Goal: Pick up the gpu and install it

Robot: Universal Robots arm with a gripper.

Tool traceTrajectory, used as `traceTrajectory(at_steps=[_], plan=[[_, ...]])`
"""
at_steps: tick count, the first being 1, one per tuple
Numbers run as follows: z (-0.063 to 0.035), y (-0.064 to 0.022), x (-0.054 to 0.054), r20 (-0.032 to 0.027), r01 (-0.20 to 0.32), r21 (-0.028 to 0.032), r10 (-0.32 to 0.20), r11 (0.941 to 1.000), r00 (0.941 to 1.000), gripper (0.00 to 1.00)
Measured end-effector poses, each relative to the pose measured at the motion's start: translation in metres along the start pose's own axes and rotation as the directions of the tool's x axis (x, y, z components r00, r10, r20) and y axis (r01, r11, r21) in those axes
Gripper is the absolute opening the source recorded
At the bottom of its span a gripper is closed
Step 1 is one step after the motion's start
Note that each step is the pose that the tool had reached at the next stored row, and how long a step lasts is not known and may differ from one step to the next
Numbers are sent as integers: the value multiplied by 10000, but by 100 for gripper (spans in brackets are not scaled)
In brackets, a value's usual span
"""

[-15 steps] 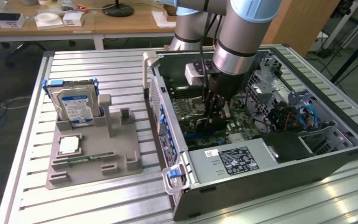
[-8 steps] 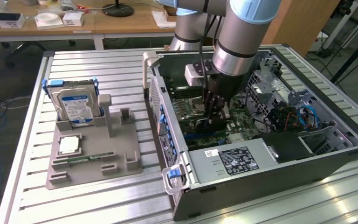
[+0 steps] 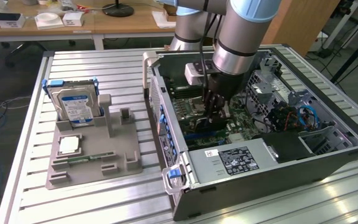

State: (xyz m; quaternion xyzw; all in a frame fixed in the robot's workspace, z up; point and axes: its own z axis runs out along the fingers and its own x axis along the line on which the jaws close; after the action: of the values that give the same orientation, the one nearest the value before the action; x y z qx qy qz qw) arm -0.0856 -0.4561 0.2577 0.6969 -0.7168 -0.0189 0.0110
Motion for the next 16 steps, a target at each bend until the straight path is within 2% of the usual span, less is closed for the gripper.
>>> traceTrajectory(at_steps=[4, 16], plan=[[6, 44, 1, -1, -3, 10, 3, 10000, 10000, 26], [32, 44, 0, -3, -4, 12, 4, 10000, 10000, 26]])
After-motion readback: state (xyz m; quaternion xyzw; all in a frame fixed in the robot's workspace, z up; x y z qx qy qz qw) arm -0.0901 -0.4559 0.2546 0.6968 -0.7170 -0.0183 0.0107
